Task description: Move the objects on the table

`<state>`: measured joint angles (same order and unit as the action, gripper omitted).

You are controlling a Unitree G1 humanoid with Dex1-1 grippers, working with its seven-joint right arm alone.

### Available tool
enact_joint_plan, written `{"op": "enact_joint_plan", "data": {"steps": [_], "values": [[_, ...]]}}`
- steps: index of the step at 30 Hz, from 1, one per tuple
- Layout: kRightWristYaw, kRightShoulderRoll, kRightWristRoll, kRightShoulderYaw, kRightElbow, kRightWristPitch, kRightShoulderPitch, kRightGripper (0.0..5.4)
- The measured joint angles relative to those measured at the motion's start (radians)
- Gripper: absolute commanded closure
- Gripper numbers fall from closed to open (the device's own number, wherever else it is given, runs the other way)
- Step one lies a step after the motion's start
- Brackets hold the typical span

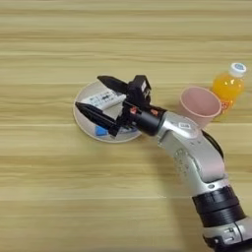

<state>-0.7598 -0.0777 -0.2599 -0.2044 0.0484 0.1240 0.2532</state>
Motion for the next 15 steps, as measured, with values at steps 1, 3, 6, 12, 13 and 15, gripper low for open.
{"op": "enact_joint_plan", "data": {"steps": [1, 3, 6, 12, 13, 15], "values": [[0.018, -0.002, 0.048, -0.013, -0.013, -0.045, 0.007, 0.02], [0.046, -0.003, 0.111, -0.036, -0.027, -0.105, 0.02, 0.02], [0.079, 0.002, 0.165, -0.06, -0.048, -0.138, 0.038, 0.02], [0.161, 0.019, 0.256, -0.09, -0.149, -0.107, 0.06, 0.02], [0.172, 0.021, 0.257, -0.087, -0.163, -0.088, 0.063, 0.02], [0.196, 0.029, 0.257, -0.07, -0.186, -0.044, 0.068, 0.02]]}}
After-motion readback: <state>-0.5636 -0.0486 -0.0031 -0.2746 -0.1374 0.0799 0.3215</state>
